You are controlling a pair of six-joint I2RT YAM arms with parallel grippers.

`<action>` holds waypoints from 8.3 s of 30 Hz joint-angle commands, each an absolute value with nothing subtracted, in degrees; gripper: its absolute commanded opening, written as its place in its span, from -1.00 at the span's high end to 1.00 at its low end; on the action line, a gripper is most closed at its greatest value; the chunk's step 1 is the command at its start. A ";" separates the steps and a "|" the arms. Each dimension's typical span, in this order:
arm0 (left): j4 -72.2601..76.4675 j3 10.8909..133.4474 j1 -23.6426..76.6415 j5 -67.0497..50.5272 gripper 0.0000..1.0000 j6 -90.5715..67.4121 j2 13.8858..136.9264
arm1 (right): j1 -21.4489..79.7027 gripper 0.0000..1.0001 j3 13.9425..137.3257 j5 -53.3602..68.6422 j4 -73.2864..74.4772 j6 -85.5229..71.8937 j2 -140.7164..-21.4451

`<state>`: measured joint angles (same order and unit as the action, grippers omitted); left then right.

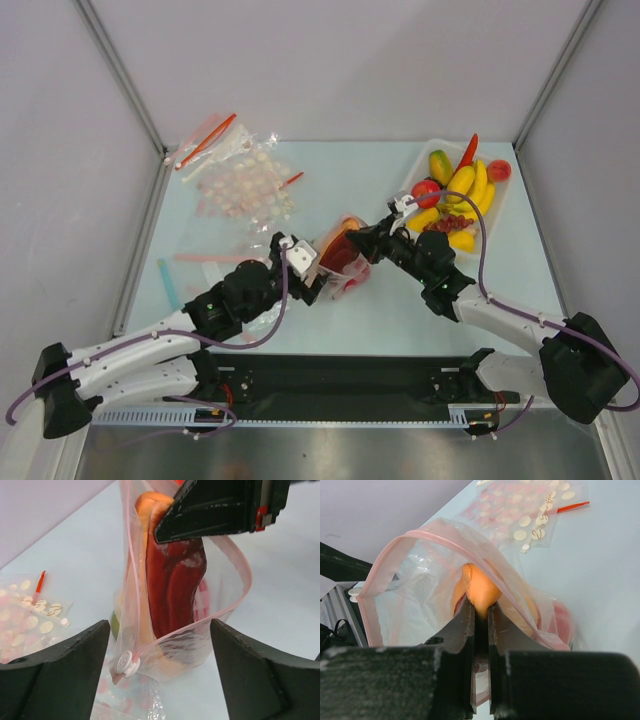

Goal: Place the food in the zip-top bag and seal the zipper
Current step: Adjust the fake food in the zipper food storage bag, then zip the zipper food storage bag at the center of the board.

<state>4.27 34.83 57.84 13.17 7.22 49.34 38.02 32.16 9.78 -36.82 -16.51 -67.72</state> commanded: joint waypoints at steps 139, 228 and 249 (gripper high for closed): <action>30.06 56.16 88.59 31.82 0.28 26.63 85.96 | 19.95 1.00 56.07 -9.05 18.90 -21.53 -50.36; 12.12 36.31 68.91 2.02 0.99 8.70 41.59 | 44.91 1.00 39.99 44.12 -7.65 19.51 -42.63; 17.04 26.82 68.91 32.76 0.99 7.65 22.51 | 44.82 1.00 41.39 36.12 -5.19 17.40 -43.59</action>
<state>11.07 27.75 69.63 15.88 8.01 26.41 45.19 38.94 38.54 -6.72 18.61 -44.07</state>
